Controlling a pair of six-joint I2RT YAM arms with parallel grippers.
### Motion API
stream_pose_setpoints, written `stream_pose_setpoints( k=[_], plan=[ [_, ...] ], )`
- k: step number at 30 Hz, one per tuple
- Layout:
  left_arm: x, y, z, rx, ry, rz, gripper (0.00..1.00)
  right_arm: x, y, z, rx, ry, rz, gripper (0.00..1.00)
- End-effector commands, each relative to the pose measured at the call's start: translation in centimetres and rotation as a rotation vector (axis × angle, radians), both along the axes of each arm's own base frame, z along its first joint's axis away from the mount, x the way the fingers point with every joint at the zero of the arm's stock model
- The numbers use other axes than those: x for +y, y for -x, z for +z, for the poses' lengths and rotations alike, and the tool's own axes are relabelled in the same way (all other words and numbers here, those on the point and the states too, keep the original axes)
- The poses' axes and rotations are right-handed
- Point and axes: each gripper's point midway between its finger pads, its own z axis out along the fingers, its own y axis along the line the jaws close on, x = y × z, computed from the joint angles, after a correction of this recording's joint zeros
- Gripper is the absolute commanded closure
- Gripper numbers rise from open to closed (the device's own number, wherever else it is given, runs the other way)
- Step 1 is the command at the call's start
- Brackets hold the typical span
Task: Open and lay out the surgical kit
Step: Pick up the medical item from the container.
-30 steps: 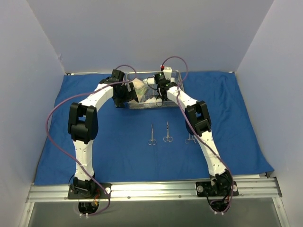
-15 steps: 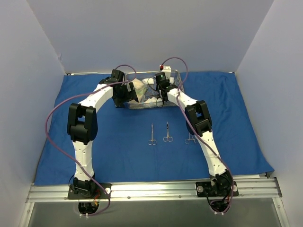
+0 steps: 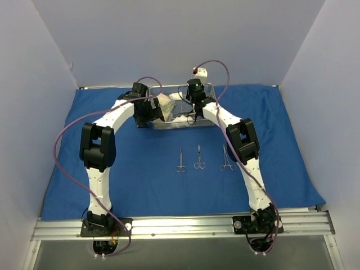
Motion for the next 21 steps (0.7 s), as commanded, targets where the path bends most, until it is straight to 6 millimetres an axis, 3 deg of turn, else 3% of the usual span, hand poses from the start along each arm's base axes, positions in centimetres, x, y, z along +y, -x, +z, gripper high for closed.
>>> stream_pose_setpoints(
  k=[1, 2, 3, 4, 5, 6, 8, 11, 12, 14, 16, 17, 19, 20, 21],
  plan=[
    [-0.5, -0.5, 3.1, -0.074, 0.028, -0.016, 0.0, -0.5, -0.1, 6.6, -0.119, -0.033, 0.008, 1.0],
    [-0.5, -0.5, 3.1, -0.076, 0.028, -0.015, 0.0, -0.5, 0.4, 6.0, -0.106, -0.022, 0.023, 1.0],
    [-0.5, -0.5, 3.5, -0.083, 0.03, -0.015, 0.0, 0.0, 0.8, 7.6, -0.131, -0.04, 0.062, 1.0],
    [-0.5, -0.5, 3.7, -0.084, 0.03, -0.015, 0.0, 0.1, 1.1, 7.7, -0.134, -0.039, 0.079, 1.0],
    [-0.4, -0.5, 3.9, -0.089, 0.032, -0.016, 0.0, -0.3, 1.6, 7.1, -0.128, -0.021, 0.097, 1.0],
    [-0.5, -0.5, 4.4, -0.101, 0.035, -0.018, 0.0, 0.0, 2.2, 8.8, -0.154, -0.03, 0.137, 1.0],
    [-0.5, -0.5, 5.0, -0.11, 0.039, -0.02, 0.01, 0.2, 3.1, 9.4, -0.168, -0.017, 0.197, 1.0],
    [-0.4, -0.3, 7.5, -0.15, 0.06, -0.028, 0.01, 1.1, 4.8, 11.5, -0.247, 0.025, 0.415, 1.0],
    [-0.5, -0.2, 8.1, -0.16, 0.074, -0.034, 0.01, 0.4, 5.6, 11.7, -0.264, 0.072, 0.469, 1.0],
    [-0.2, 0.2, 10.1, -0.201, 0.091, -0.033, 0.02, 1.5, 7.5, 12.3, -0.298, 0.123, 0.638, 1.0],
    [0.0, 0.9, 11.1, -0.214, 0.097, -0.031, 0.03, 1.3, 8.7, 12.9, -0.316, 0.197, 0.733, 1.0],
    [0.2, 1.5, 12.6, -0.242, 0.103, -0.031, 0.03, 1.1, 9.2, 12.4, -0.29, 0.219, 0.767, 1.0],
    [0.6, 2.8, 13.0, -0.236, 0.115, -0.029, 0.03, 0.6, 10.2, 12.5, -0.309, 0.276, 0.85, 1.0],
    [0.8, 3.7, 14.7, -0.271, 0.131, -0.034, 0.04, 1.0, 11.2, 12.4, -0.309, 0.268, 0.915, 1.0],
    [0.9, 4.3, 15.3, -0.28, 0.139, -0.037, 0.04, 1.0, 12.0, 12.6, -0.311, 0.281, 0.964, 1.0]
  ],
)
